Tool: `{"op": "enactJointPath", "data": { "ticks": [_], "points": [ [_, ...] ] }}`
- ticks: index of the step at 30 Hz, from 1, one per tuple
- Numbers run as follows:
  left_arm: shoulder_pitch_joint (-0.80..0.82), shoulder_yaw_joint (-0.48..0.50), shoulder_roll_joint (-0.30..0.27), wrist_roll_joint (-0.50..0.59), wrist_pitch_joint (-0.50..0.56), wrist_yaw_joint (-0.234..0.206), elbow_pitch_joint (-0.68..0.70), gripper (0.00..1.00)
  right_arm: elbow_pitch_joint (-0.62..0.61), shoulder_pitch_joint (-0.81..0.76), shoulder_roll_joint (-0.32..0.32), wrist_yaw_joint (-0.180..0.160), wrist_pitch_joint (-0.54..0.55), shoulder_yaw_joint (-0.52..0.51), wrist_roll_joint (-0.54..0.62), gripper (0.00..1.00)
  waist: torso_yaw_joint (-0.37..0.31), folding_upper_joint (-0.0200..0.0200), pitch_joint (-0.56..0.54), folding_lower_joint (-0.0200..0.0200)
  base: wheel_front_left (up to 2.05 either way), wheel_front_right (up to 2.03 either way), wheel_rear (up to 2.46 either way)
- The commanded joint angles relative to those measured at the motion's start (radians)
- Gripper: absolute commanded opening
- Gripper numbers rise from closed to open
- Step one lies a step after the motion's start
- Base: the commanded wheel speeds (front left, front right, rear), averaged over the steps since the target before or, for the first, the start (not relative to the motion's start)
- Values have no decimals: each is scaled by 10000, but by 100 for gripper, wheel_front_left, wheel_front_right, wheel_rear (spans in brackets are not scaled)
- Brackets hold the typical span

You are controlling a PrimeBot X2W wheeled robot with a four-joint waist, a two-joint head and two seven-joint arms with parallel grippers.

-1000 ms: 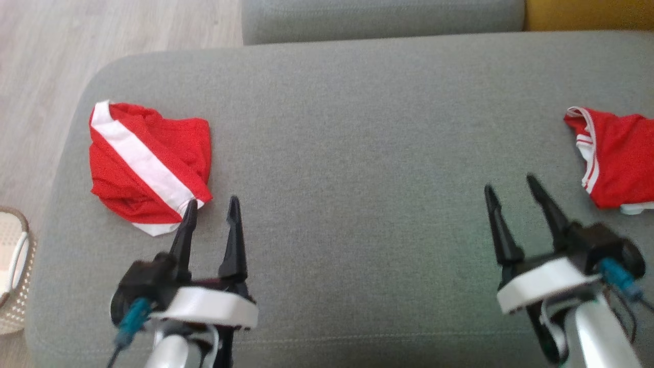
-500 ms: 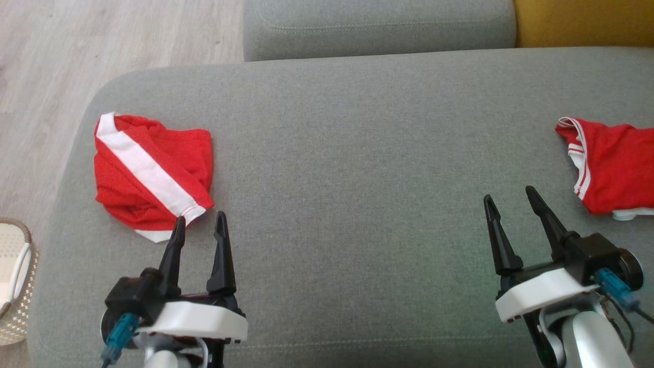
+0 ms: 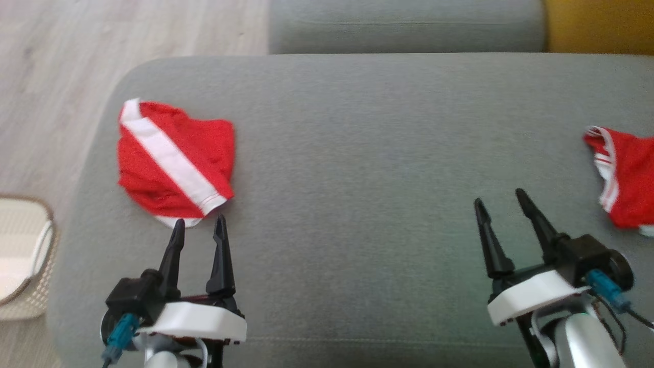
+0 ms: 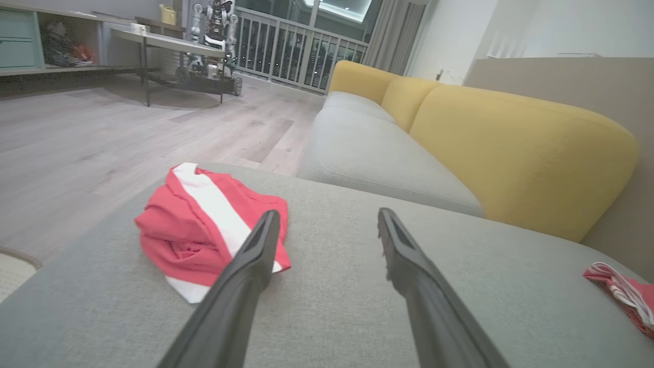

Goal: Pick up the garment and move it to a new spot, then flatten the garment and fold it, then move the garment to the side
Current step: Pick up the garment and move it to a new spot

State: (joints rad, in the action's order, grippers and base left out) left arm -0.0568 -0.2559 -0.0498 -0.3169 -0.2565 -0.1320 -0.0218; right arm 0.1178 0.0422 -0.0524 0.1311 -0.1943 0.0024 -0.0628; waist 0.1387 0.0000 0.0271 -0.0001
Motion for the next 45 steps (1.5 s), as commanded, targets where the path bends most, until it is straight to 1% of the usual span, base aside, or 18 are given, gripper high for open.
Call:
{"op": "enactJointPath", "data": {
  "ticks": [1, 7, 11, 12, 17, 19, 22, 26, 29, 31, 34, 37, 41, 45],
  "points": [
    [439, 338, -5, 72, -53, -54, 333, 100, -420, 94, 21, -4, 21, 401, -8, 100, 486, 0, 103, 1, 0, 0, 0],
    [365, 384, -5, 153, -53, -100, 501, 100, -442, -13, 21, -4, 45, 693, -77, 100, 1497, 0, 86, 1, 0, 0, 0],
    [254, 393, -5, 196, -53, -51, 517, 100, -362, -106, 21, -4, 6, 853, -252, 100, 2203, 0, -53, 1, 0, 0, 0],
    [254, 393, -5, 196, -53, -51, 517, 100, -362, -106, 21, -4, 6, 853, -252, 100, 2203, 0, -53, 1, 0, 0, 0],
    [143, 459, -5, 171, -53, 40, 537, 100, -266, -231, 21, -4, -6, 946, -454, 100, 2909, 0, -199, 1, 0, 0, 0],
    [93, 487, -5, -7, -53, 96, 517, 100, -222, -213, 22, -4, 1, 990, -487, 100, 3036, 0, -215, 1, 0, 0, 0],
    [85, 559, -5, 71, -53, 196, 502, 100, -190, -149, 22, -4, 19, 1018, -529, 100, 3091, 0, -218, 1, 0, 0, 0],
    [129, 784, -5, 91, -53, 268, 516, 100, -226, -67, 22, -4, 46, 1065, -545, 100, 2949, 0, -126, 1, 0, 0, 0],
    [195, 1044, -5, -215, -53, 343, 263, 100, -268, -16, 22, -4, 78, 1085, -531, 100, 2711, 0, 28, 1, 0, 0, 0],
    [405, 1180, -5, -159, -53, 541, 53, 100, -358, 42, 22, -4, 129, 1069, -476, 100, 2515, 0, 200, 1, 0, 0, 0],
    [888, 1252, -20, -24, -53, 976, -321, 100, -568, 177, 22, -4, 243, 1013, -330, 100, 2172, 0, 531, 1, 0, 0, 0],
    [1555, 1388, -116, -232, -22, 1342, -816, 100, -872, 377, -27, -4, 404, 970, -202, 100, 1761, 0, 987, 1, 0, 0, 0],
    [2992, 1887, -529, -765, 568, 1571, -1434, 100, -1348, 677, -269, -4, 593, 901, -186, 100, 1247, 0, 1712, 1, 0, 0, 0],
    [4408, 2231, -1152, -1007, 1507, 1621, -2121, 100, -1718, 892, -522, -4, 711, 788, -280, 100, 751, 0, 2398, 1, 0, 0, 0]
  ]
}}
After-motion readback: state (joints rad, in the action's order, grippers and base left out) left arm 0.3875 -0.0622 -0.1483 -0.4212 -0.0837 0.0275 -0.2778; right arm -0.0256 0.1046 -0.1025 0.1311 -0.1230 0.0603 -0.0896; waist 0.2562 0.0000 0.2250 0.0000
